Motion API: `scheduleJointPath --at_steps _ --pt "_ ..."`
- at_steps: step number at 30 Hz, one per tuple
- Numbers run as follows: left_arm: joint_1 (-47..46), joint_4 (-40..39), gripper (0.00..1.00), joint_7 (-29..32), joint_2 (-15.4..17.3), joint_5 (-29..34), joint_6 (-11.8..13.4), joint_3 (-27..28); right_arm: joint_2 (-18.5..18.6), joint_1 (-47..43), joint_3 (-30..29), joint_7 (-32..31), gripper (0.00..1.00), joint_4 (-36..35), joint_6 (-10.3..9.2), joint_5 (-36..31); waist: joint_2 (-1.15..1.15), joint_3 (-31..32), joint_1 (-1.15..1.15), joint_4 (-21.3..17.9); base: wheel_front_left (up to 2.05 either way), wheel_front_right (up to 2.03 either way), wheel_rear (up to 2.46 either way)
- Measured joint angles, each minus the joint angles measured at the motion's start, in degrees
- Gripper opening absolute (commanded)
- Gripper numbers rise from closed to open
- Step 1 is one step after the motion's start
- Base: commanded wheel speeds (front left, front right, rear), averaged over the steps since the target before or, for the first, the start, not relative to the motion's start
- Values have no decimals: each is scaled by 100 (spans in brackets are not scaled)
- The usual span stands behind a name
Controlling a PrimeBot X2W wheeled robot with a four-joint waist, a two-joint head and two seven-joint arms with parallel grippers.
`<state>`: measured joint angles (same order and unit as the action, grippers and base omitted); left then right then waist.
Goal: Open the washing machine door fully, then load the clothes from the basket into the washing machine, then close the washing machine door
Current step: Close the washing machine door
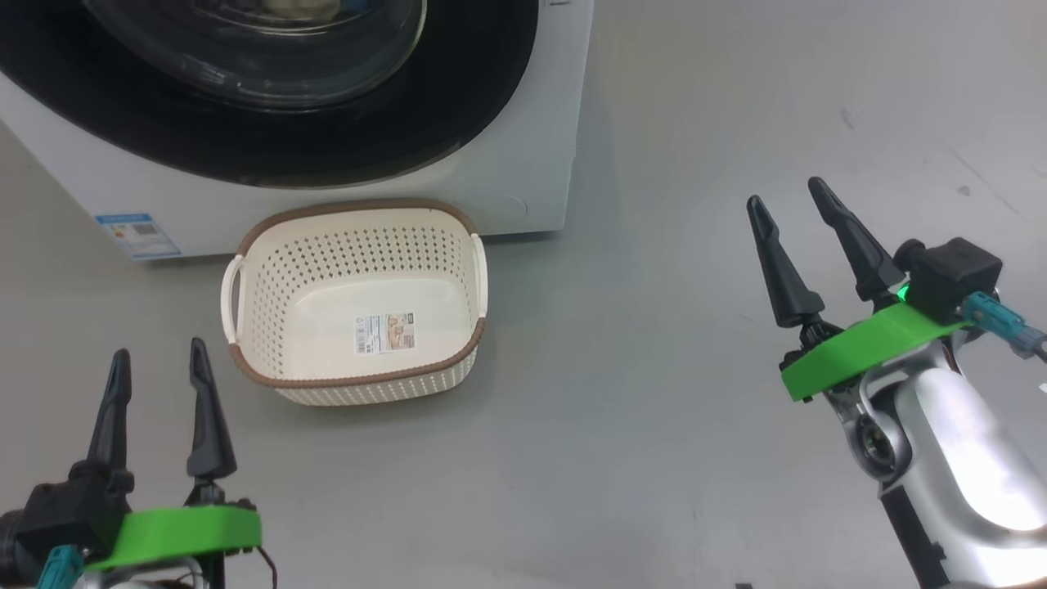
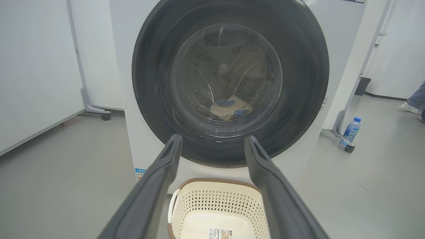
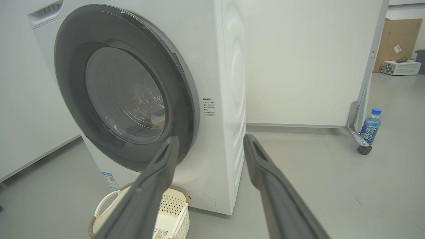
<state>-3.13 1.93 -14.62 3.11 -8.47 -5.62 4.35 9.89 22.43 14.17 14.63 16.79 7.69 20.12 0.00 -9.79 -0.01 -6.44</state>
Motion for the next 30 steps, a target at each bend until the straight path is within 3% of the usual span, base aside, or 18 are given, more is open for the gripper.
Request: scheduleJointPath --at_steps 10,30 --pt "332 15 100 0 56 -21 170 126 0 -572 -47 0 100 -171 0 -49 0 345 0 -234 0 0 0" --pt "951 -15 100 55 193 -69 162 94 -121 -1514 -404 -1 100 -559 -1 -221 0 688 0 -291 0 0 0"
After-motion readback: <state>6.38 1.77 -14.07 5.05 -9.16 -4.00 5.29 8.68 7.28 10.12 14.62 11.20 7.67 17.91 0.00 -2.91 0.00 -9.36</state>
